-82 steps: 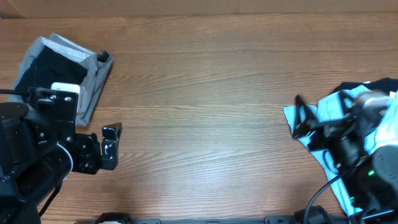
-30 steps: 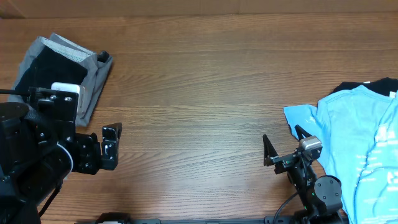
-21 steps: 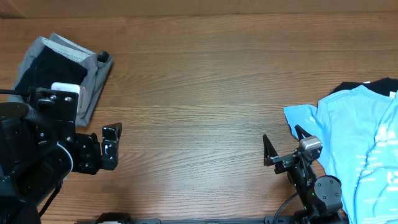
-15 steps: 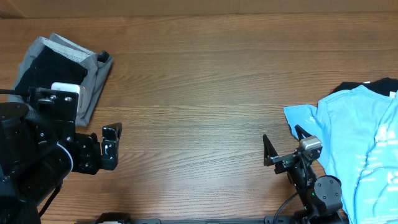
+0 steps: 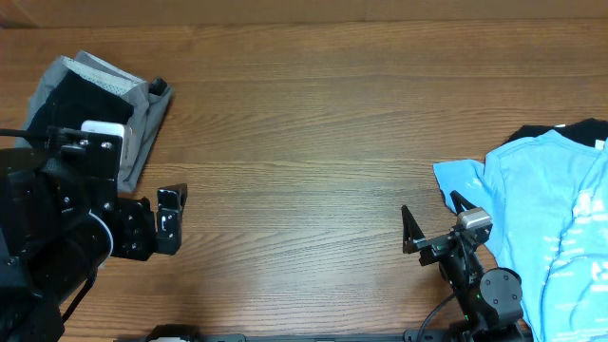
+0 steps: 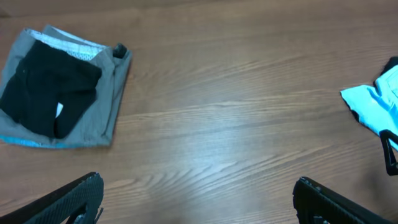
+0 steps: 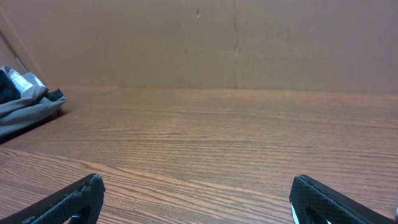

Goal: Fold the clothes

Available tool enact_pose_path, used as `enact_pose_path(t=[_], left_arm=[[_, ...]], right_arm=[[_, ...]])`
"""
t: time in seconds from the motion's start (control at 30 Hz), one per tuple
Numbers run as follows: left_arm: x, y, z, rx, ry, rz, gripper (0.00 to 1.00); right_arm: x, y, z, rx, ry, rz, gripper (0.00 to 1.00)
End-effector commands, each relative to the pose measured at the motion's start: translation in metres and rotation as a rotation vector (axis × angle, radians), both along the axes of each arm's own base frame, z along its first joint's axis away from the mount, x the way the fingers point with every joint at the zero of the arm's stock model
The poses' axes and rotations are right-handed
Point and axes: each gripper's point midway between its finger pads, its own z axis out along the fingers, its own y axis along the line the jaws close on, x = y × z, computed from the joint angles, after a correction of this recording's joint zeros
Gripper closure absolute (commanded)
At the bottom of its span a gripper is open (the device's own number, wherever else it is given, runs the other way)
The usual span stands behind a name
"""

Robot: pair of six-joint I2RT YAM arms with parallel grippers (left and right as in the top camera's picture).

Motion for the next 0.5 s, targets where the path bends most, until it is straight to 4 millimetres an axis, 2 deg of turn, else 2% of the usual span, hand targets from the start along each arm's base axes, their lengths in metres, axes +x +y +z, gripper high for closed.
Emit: enact_pose_path(t=[0.0, 0.23, 0.47], left_arm=[[0.005, 0.001, 0.007, 0.000, -0.040, 0.016, 0.00], [0.003, 0.004, -0.003, 0.014, -0.026, 0.025, 0.00], [0.038, -0.005, 0.002, -0.017, -0.257, -0.020, 0.00]], right_arm=[[0.000, -0.001, 0.003, 0.007, -0.015, -0.006, 0.00], [0.000, -0.001, 0.003, 0.007, -0.015, -0.005, 0.00], [0.000, -0.001, 0.003, 0.007, -0.014, -0.005, 0.00]])
